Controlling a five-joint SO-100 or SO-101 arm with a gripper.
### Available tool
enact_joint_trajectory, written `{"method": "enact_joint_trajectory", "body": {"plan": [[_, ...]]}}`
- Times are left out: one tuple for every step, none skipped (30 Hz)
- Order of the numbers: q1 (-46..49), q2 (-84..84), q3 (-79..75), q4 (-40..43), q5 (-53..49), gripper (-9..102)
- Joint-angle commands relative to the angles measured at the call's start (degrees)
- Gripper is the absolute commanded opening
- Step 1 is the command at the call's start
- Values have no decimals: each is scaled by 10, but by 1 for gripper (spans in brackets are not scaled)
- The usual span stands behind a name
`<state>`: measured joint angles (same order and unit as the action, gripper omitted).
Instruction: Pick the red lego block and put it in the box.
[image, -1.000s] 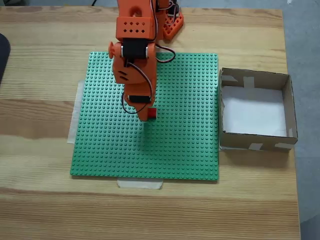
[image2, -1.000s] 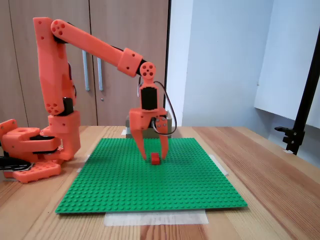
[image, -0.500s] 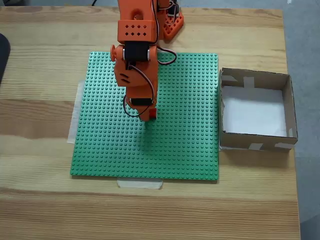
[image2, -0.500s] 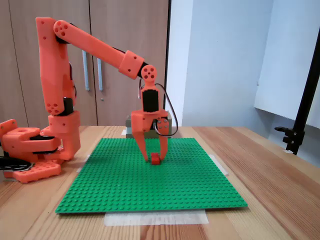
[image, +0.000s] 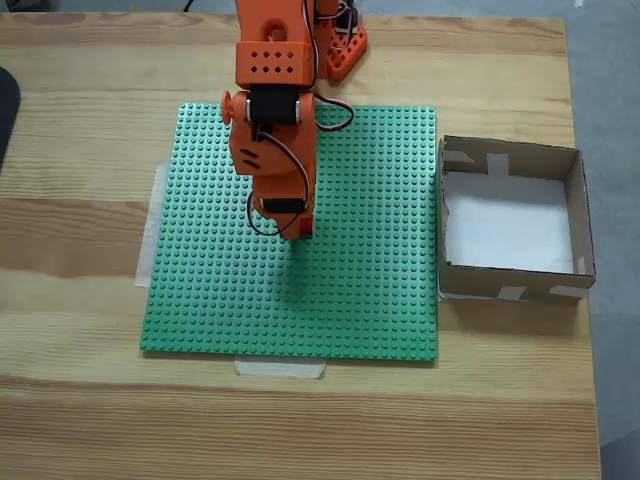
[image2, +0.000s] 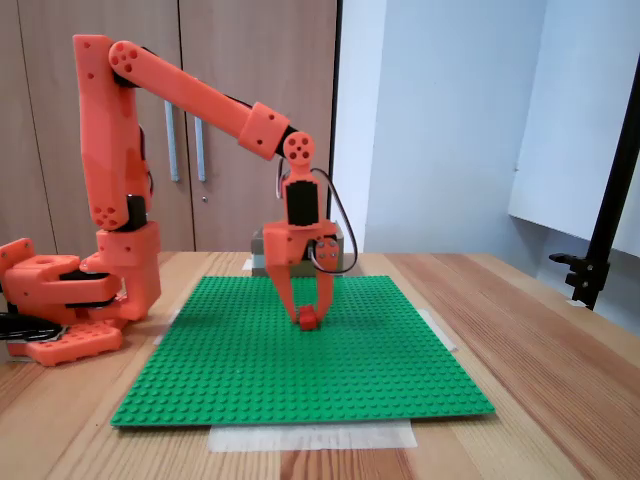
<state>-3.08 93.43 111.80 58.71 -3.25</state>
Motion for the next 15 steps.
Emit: {"method": "enact_joint_trajectory", "body": {"plan": [[1,3,-19,-3,3,13],[1,3,-21,-2,3,13],[1,3,-22,-2,4,12],[1,3,-23,-1,4,12],[1,3,-24,-1,4,12],[1,3,-25,-1,4,12],[1,3,-25,-1,5,12],[1,3,-25,0,6,12],[1,3,-26,1,6,11],[1,3,-26,2,6,11],[1,3,-26,2,6,11],[1,3,-26,3,6,11],[1,3,-26,4,6,10],[1,3,-26,4,6,10],[1,3,-26,4,6,10]]}}
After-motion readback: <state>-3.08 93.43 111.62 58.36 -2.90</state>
